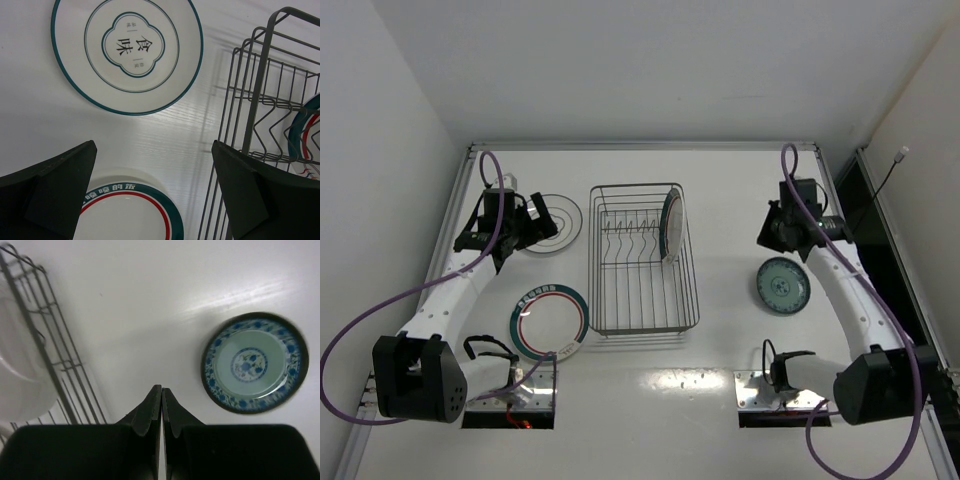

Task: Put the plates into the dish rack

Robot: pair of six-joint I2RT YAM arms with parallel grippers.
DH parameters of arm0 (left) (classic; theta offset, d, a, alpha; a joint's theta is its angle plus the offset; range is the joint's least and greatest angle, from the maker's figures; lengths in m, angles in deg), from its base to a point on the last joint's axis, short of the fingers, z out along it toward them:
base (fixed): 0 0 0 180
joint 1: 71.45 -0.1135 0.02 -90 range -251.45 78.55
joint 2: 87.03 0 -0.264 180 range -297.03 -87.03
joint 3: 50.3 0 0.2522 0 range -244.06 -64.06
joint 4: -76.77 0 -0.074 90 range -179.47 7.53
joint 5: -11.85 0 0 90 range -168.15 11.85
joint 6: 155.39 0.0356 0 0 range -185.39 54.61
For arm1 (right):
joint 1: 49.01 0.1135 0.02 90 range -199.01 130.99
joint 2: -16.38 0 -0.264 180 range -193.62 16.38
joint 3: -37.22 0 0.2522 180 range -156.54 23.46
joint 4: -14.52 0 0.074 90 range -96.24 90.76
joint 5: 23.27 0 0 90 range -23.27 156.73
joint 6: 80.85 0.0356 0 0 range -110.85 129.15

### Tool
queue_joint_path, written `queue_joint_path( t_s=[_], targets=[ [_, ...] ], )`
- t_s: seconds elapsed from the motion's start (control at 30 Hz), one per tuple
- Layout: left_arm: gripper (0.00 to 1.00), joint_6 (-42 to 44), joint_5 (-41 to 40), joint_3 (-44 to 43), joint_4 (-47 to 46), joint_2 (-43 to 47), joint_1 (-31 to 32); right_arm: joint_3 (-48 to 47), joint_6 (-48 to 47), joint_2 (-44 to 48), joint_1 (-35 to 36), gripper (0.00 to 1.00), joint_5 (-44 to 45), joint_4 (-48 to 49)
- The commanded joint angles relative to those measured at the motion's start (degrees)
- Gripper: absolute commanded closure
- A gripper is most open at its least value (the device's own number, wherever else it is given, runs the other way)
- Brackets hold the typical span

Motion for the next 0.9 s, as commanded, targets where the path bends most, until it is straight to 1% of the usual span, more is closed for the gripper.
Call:
queue_joint_path(
  t_s=[0.0, 0.03, 0.1, 0.13, 0.2, 0.23, 0.27, 0.3, 0.33, 0.37, 0.4, 0.43, 0.5, 0.53, 0.67, 0.8, 0.87],
  targets=[
    [0.00, 0.1, -0.5, -2.3, -0.2, 0.2, -0.5, 4.7, 1.9, 0.3, -0.6, 1.00, -1.5, 0.8],
    [0.00, 0.1, -0.5, -2.3, -0.2, 0.2, -0.5, 7.2, 2.7, 0.3, -1.1, 0.95, -2.6, 1.3],
    [0.00, 0.1, -0.5, -2.3, -0.2, 0.2, -0.5, 8.7, 2.7, 0.3, -1.8, 0.79, -4.5, 2.1],
    [0.00, 0.1, -0.5, -2.3, -0.2, 0.2, -0.5, 9.3, 2.7, -0.2, -3.2, 0.65, -4.5, 2.6],
    [0.00, 0.1, -0.5, -2.3, -0.2, 0.2, -0.5, 9.3, 2.7, -2.1, -4.7, 0.51, -6.6, 2.6],
    [0.00, 0.1, -0.5, -2.3, -0.2, 0.2, -0.5, 9.3, 2.7, -3.2, -7.6, 0.46, -9.3, 2.6],
    [0.00, 0.1, -0.5, -2.3, -0.2, 0.2, -0.5, 10.0, 2.7, -5.8, -9.3, 0.46, -10.9, 2.6],
    [0.00, 0.1, -0.5, -2.3, -0.2, 0.2, -0.5, 10.5, 2.7, -6.9, -11.1, 0.49, -12.3, 2.6],
    [0.00, 0.1, -0.5, -2.3, -0.2, 0.2, -0.5, 11.1, 2.7, -8.0, -14.7, 0.68, -15.0, 2.6],
    [0.00, 0.1, -0.5, -2.3, 0.3, 0.2, -0.5, 11.6, 2.7, -8.6, -16.3, 0.76, -16.0, 2.6],
    [0.00, 0.1, -0.5, -2.3, 0.4, 0.2, -0.5, 12.7, 2.7, -8.6, -17.6, 0.80, -16.7, 2.6],
    [0.00, 0.1, -0.5, -2.3, 0.4, 0.2, -0.5, 12.7, 2.7, -9.1, -19.6, 0.88, -16.7, 3.1],
    [0.00, 0.1, -0.5, -2.3, 0.4, 0.2, -0.5, 13.4, 2.7, -9.1, -21.4, 0.98, -16.7, 2.5],
    [0.00, 0.1, -0.5, -2.3, 0.4, 0.2, -0.5, 13.4, 2.7, -9.1, -23.1, 1.00, -16.7, 1.4],
    [0.00, 0.1, -0.5, -2.3, 0.4, 0.2, -0.5, 9.2, 1.3, -9.6, -25.0, 1.00, -14.0, -2.4],
    [0.00, 0.1, -0.5, -2.3, 0.9, 0.2, -0.5, 4.5, -0.6, -11.1, -27.0, 1.00, -7.6, -7.0],
    [0.00, 0.1, -0.5, -2.3, 0.9, 0.2, -0.5, 3.9, -0.6, -11.6, -27.0, 1.00, -3.3, -7.0]
  ],
)
